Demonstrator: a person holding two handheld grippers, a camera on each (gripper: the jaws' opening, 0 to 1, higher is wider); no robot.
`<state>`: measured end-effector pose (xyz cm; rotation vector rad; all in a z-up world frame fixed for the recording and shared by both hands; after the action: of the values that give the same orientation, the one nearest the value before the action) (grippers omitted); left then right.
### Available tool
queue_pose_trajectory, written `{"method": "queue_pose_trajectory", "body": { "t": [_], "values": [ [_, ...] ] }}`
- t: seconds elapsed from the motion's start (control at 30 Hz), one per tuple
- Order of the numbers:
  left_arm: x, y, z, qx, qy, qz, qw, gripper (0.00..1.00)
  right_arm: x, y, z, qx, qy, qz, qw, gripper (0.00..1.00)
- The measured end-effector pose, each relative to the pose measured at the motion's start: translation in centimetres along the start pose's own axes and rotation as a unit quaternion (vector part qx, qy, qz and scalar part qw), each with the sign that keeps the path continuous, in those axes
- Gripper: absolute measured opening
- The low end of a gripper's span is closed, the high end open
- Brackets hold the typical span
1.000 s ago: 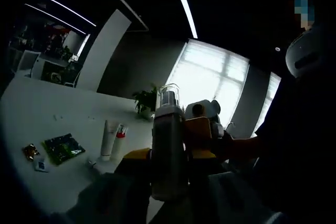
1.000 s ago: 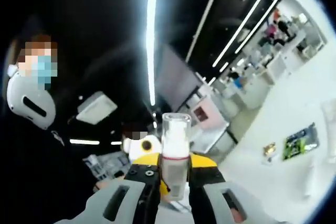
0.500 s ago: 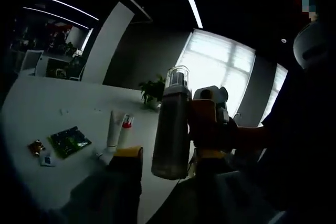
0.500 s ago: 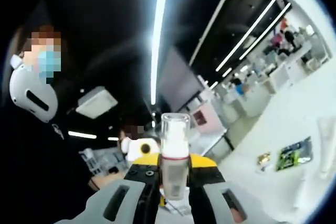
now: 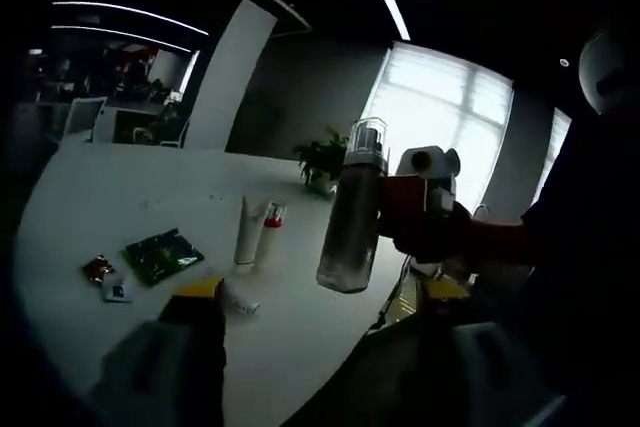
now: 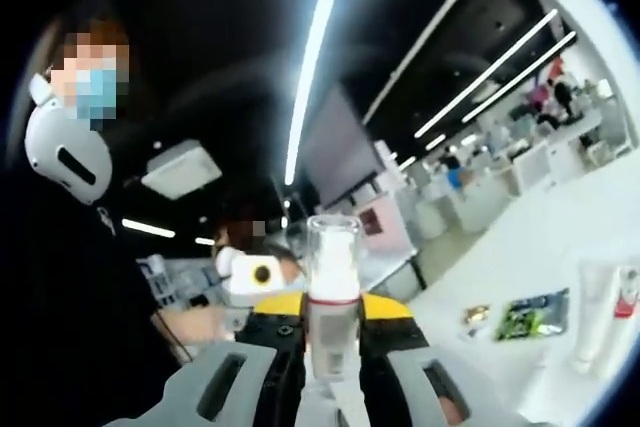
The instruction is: Arrange the skincare products in the storage area until every visible bottle or jar stands upright without overlapping.
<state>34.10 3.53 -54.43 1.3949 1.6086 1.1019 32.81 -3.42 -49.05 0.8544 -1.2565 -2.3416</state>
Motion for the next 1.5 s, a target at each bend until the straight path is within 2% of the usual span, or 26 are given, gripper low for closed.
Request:
{"method": "queue_pose_trajectory", "body": {
  "t": [0.13, 0.53, 0.93, 1.33, 1.5],
  "values": [
    [0.2, -0.3, 0.1, -0.008, 0.014, 0.004, 0.9999, 0.84, 0.3, -0.1, -0.4, 0.020, 0.005, 0.007, 0.9998, 0.10],
    [1.2, -1.5, 0.6, -0.021, 0.054, 0.031, 0.9978, 0.99, 1.5, -0.1, -2.0, 0.049, 0.014, 0.030, 0.9983, 0.10],
    [1.9, -2.5, 1.1, -0.017, 0.087, 0.049, 0.9949, 0.99, 3.2, -1.4, -4.5, 0.106, 0.016, 0.091, 0.9901, 0.10],
    [2.1, -2.8, 2.0, 0.003, 0.124, 0.042, 0.9914, 0.97, 5.3, -1.8, -7.7, 0.125, -0.006, 0.106, 0.9864, 0.10],
    [2.4, -3.4, 2.2, 0.012, 0.137, 0.044, 0.9895, 0.95, 6.2, -2.1, -9.0, 0.138, -0.014, 0.111, 0.9841, 0.10]
  ]
}}
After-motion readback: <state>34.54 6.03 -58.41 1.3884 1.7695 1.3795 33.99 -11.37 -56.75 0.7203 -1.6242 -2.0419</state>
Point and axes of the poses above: the point that each gripper's makers call its tool centre point, and the gripper's own axes: x roughly backward along the fingers, z roughly to its left, y roughly out of its top, the point moved 2 cm from there along x, roughly backward along the fingers, and after that the axes turned 15 degrees about -z, right-handed, at the moved point
